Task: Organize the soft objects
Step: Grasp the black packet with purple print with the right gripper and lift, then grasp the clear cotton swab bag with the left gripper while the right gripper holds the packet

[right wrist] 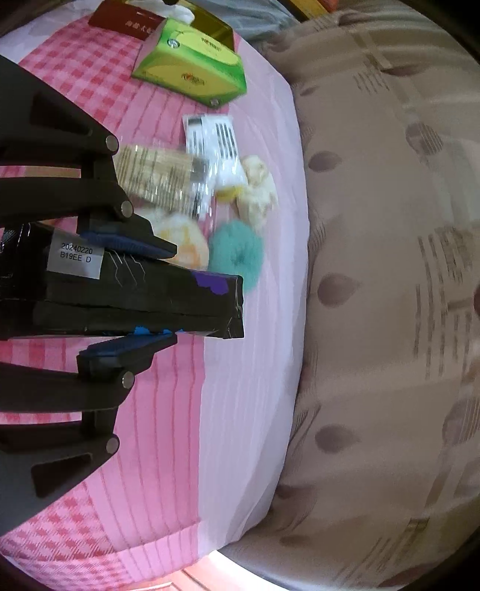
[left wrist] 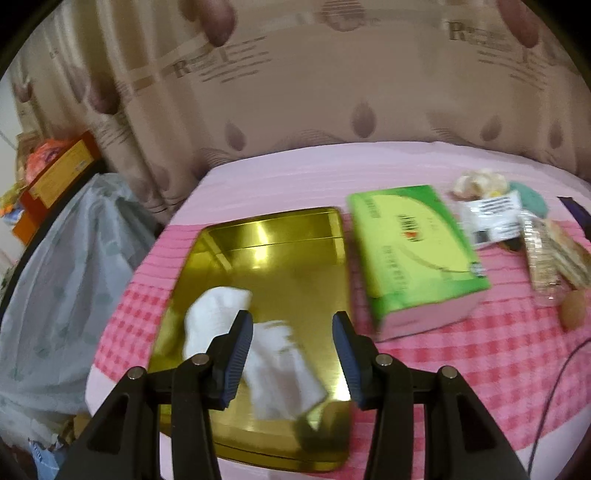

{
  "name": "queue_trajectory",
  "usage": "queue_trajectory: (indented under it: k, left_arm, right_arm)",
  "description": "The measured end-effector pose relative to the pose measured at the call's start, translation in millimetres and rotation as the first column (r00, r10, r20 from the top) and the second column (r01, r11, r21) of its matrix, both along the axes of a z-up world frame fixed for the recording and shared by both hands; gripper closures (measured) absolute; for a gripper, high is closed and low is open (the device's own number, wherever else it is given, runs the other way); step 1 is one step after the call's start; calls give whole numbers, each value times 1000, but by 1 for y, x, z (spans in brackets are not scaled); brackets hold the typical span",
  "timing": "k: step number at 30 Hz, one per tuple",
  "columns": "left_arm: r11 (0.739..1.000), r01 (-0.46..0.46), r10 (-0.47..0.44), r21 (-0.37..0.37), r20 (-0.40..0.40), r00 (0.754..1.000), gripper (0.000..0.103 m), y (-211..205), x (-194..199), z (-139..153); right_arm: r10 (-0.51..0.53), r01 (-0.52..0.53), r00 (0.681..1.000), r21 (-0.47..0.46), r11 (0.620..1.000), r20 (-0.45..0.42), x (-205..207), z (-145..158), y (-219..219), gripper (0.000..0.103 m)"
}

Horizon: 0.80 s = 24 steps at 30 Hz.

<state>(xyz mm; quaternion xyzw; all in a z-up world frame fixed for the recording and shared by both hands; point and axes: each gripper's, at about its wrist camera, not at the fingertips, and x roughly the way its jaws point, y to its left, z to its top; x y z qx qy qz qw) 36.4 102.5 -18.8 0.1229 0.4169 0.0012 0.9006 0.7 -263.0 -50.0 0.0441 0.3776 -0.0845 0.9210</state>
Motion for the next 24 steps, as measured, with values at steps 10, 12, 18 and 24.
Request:
queue_trajectory:
  k: [10, 12, 18, 24]
  left_arm:
    - [980, 170, -177, -107, -57, 983, 57, -80, -2, 0]
    - [973, 203, -212, -111, -71, 975, 57, -98, -2, -2]
    - [929, 330, -354, -165, -144, 924, 54, -157, 4, -13]
    - [891, 380, -433, -249, -212, 876, 49, -193, 20, -27]
  right_arm:
    - [-103, 104, 991, 5, 995, -81, -22, -30, -59, 66]
    - [-112, 114, 989, 22, 993, -99, -26, -38, -67, 66]
    - [-120, 127, 986, 49, 991, -117, -30, -53, -79, 66]
    - [-108, 113, 988, 38, 993, -114, -28, -55, -78, 64]
